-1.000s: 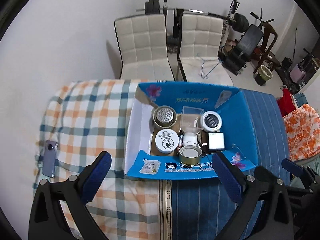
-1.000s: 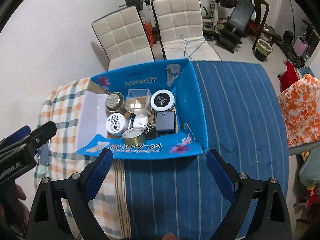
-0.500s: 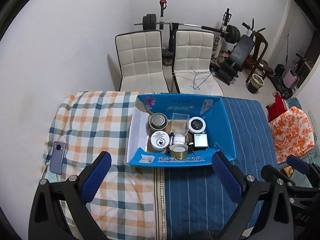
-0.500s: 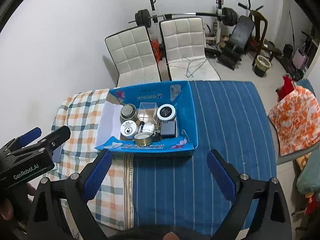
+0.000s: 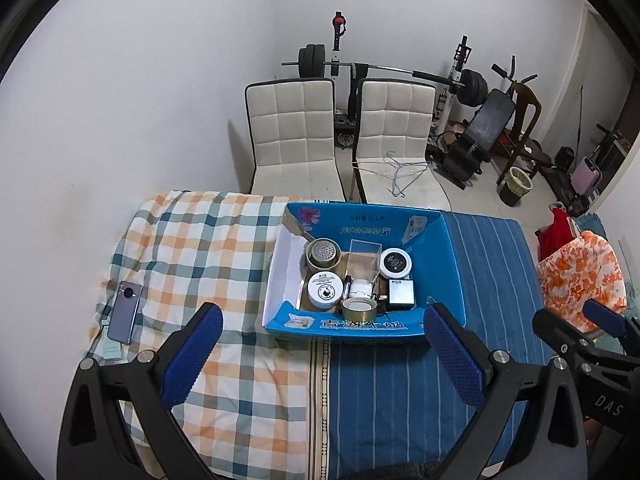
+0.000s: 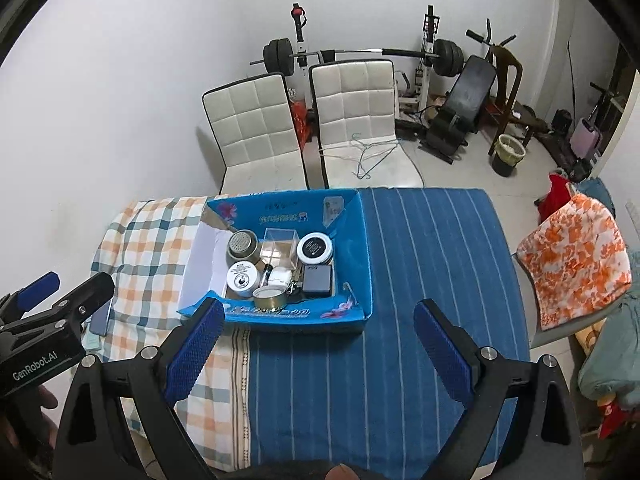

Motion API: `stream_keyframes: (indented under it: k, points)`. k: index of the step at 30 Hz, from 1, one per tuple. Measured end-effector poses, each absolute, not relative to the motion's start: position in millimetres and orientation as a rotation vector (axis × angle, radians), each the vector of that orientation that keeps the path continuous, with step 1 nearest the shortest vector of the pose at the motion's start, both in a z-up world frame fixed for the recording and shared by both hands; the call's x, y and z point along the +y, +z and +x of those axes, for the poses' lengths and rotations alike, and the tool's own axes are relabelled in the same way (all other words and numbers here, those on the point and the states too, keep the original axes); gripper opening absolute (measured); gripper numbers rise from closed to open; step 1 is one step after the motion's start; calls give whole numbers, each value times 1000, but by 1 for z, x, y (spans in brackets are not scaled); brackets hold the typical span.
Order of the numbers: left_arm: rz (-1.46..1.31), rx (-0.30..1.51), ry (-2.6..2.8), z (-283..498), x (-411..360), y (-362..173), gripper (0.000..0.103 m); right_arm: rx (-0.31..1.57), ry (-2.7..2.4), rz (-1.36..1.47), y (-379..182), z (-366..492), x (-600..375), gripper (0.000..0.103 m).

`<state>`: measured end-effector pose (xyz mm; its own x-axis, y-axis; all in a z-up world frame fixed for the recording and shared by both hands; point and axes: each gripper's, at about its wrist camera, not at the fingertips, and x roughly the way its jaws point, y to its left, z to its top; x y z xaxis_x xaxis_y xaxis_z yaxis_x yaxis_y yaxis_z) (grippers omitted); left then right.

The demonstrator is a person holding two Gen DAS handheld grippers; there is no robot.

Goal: Organize rigid objects

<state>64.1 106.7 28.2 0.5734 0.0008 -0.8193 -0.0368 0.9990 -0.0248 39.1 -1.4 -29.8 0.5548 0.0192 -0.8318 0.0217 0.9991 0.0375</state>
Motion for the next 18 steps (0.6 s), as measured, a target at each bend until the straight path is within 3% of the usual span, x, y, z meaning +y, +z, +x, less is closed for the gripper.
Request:
stream_keyframes:
  k: [18]
  points:
    - [-41,968,37,64,107,27,103,971,-24,23,-28,44,-8,98]
